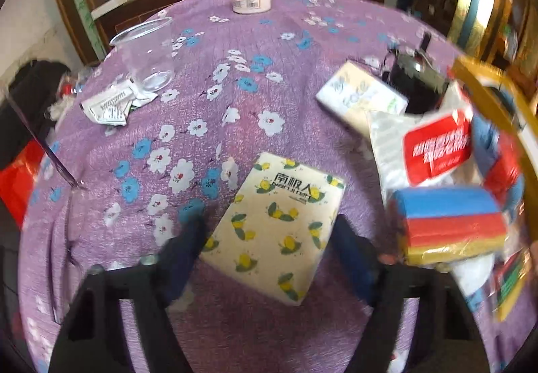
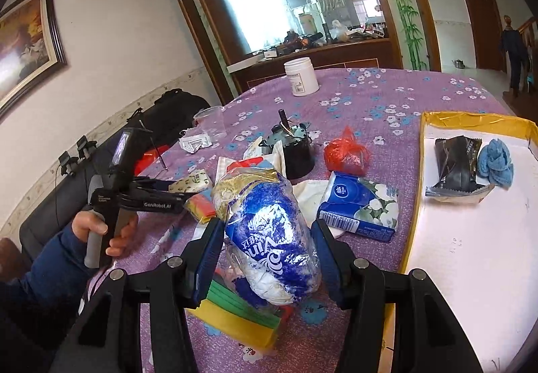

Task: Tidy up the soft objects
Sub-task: 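Grasp the blue Vinda tissue bag with the right tool while the left tool grasps the flowered tissue pack, then carry the tissue pack with the left tool while the right tool carries the Vinda bag to the tray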

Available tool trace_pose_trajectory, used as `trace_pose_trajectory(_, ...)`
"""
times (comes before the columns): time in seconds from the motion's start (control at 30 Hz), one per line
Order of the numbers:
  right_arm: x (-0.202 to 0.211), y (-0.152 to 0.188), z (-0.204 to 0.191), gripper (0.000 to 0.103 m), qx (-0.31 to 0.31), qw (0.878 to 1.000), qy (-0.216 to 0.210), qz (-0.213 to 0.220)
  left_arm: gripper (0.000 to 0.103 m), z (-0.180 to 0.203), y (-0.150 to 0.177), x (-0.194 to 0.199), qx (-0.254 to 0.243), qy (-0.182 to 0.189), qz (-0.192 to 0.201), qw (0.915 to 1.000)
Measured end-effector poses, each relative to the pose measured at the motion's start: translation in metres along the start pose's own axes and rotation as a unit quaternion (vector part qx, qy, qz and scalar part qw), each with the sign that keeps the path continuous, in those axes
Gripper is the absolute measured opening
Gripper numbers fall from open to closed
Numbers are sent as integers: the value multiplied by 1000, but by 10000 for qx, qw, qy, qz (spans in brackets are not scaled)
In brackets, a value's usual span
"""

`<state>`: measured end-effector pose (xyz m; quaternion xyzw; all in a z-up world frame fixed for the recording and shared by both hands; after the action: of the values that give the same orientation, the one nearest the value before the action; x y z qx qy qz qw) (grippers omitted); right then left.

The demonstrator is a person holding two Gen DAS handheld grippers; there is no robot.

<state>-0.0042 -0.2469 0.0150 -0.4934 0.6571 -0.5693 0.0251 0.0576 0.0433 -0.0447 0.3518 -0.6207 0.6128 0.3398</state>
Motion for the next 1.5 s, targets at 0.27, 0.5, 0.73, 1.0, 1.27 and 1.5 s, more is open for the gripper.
trace_pose_trajectory(0.27,1,-1,4,59,-71,9999,81,28,52,3,10,35,364,118,406,9984)
trace_pose_trajectory(0.5,2,-2,19,59,-355,9986,384,66,52,46,9,78,182,613,934,9936)
trace_pose_trajectory(0.73,9,-4,20,59,-306,9980,516,205,52,98,4,101,-264,938,1151,9886)
trace_pose_trajectory(1.0,23,-9,25,59,-428,9963,599,453,52,140,-1,105,-558,1229,1128,9844)
trace_pose_trajectory(1.27,68,-40,66,59,-968,9863,948,945,52,199,-20,113,-920,1578,1180,9761)
trace_pose_trajectory(1.5,94,-67,140,58,-1692,9647,1729,1042,52,261,-48,109,-1060,1917,1110,9694)
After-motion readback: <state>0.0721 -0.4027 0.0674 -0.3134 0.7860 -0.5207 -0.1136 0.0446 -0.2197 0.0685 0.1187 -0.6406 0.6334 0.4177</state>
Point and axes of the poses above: each gripper's, at about its wrist camera, not at the fingertips, and x roughly against the way its jaws point, z to its right, y to its underside, the point moved 6 cm from there along -x, roughly the way its jaws point, and after that the axes turned 2 degrees about -z, right-handed, at the moved point
